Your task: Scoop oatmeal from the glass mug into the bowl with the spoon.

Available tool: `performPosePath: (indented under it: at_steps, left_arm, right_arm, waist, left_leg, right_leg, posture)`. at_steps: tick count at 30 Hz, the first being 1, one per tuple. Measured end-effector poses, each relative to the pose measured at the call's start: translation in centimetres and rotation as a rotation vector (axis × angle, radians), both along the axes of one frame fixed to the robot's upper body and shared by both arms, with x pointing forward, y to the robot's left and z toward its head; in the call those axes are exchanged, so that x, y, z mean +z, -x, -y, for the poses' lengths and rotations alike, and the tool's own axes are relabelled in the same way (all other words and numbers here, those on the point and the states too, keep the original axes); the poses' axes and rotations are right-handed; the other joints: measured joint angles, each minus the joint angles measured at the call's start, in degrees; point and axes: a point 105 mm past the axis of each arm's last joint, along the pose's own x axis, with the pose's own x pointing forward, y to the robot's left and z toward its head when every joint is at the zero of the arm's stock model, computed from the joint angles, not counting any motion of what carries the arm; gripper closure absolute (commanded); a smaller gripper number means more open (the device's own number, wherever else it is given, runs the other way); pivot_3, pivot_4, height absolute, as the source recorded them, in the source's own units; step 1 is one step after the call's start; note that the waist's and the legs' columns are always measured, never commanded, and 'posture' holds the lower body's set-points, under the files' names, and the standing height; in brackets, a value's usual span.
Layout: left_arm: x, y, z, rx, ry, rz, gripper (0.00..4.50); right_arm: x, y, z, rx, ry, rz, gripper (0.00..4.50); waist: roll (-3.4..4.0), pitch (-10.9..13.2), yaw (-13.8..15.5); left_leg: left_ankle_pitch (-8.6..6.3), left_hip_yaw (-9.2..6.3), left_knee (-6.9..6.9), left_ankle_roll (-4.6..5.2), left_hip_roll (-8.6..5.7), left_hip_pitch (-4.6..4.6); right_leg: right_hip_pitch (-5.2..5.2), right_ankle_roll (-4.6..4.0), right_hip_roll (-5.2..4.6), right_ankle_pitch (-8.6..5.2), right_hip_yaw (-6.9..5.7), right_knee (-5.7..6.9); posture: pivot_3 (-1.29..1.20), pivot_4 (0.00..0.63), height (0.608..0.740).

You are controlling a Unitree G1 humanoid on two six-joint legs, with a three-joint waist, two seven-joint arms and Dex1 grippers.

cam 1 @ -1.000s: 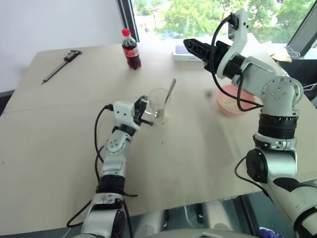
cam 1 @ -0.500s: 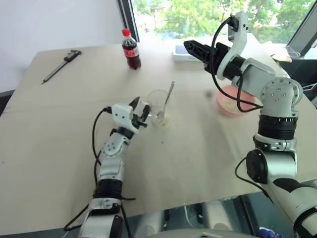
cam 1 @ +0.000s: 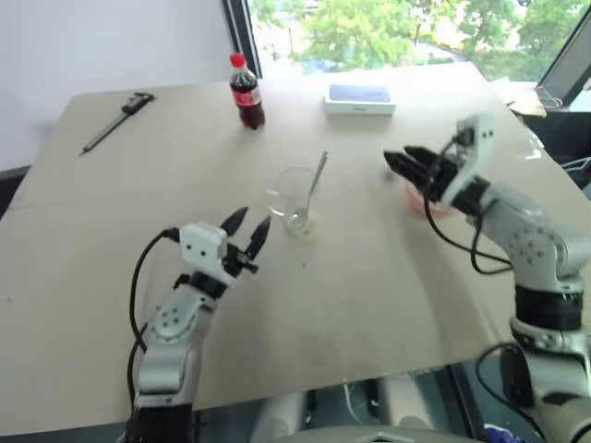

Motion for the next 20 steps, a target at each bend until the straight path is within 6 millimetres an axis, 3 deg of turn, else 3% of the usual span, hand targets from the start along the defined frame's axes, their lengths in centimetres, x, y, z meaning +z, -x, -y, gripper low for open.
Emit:
performPosePath:
  at_steps: [1,4,5,7,11,14,20]
  left_arm:
    - [-0.3,0.7,0.0,-0.002,0.003,-0.023,1.64]
    - [-1.5,2.8,-0.2,-0.002,0.010,-0.103,0.62]
    - [-2.0,3.6,-0.4,-0.009,-0.013,-0.134,0.04]
    - [-3.2,4.7,-0.9,-0.011,-0.056,-0.191,0.00]
    - [-5.0,6.2,-1.5,-0.008,-0.101,-0.270,0.00]
    - [-5.9,7.1,-1.8,-0.006,-0.111,-0.315,0.00]
    - [-6.6,7.8,-1.8,-0.019,-0.149,-0.336,0.00]
  right_arm:
    - [-0.6,0.9,0.4,0.012,0.029,0.017,1.52]
    - [-4.0,4.5,0.8,0.100,0.056,-0.007,1.52]
    - [-5.6,6.0,0.8,0.143,0.079,-0.023,1.52]
    - [-7.7,7.8,1.2,0.195,0.121,-0.064,1.27]
    - [-9.6,9.0,3.2,0.238,0.210,-0.063,0.04]
    - [-11.9,9.2,5.8,0.211,0.297,-0.088,0.04]
    - [-13.4,10.0,7.1,0.255,0.374,-0.069,0.04]
  waist:
    - [0.00,0.0,0.0]
    - [-0.01,0.0,0.1]
    - [0.00,0.0,0.1]
    - [0.02,0.0,0.0]
    - [-0.17,0.1,-0.1]
    - [-0.24,0.1,0.0]
    - [-0.22,0.1,0.0]
  left_leg:
    - [-0.04,-0.02,0.00,0.06,0.01,0.03]
    - [-0.07,-0.10,-0.06,0.11,0.08,0.11]
    - [-0.08,-0.09,-0.06,0.13,0.08,0.14]
    - [-0.11,-0.03,-0.06,0.18,0.08,0.39]
    - [-0.14,0.14,-0.04,0.24,0.15,1.23]
    - [-0.15,0.09,-0.05,0.24,0.27,1.50]
    - [-0.15,0.10,-0.09,0.23,0.34,1.46]
  right_leg:
    - [0.05,0.00,0.01,0.00,-0.03,-0.03]
    - [0.18,-0.01,0.06,-0.02,-0.11,-0.15]
    - [0.22,0.00,0.06,-0.02,-0.12,-0.13]
    - [0.51,0.01,0.06,-0.04,-0.12,-0.16]
    - [1.31,0.11,0.12,-0.39,0.01,-0.29]
    - [1.64,0.12,0.16,-0.40,-0.10,-0.44]
    - [1.60,0.10,0.26,-0.38,-0.08,-0.54]
  posture:
    - [0.00,0.150,0.740]
    - [0.00,0.150,0.740]
    - [0.00,0.150,0.740]
    - [0.00,0.150,0.740]
    - [0.00,0.150,0.740]
    - [0.00,0.150,0.740]
    - [0.00,0.150,0.740]
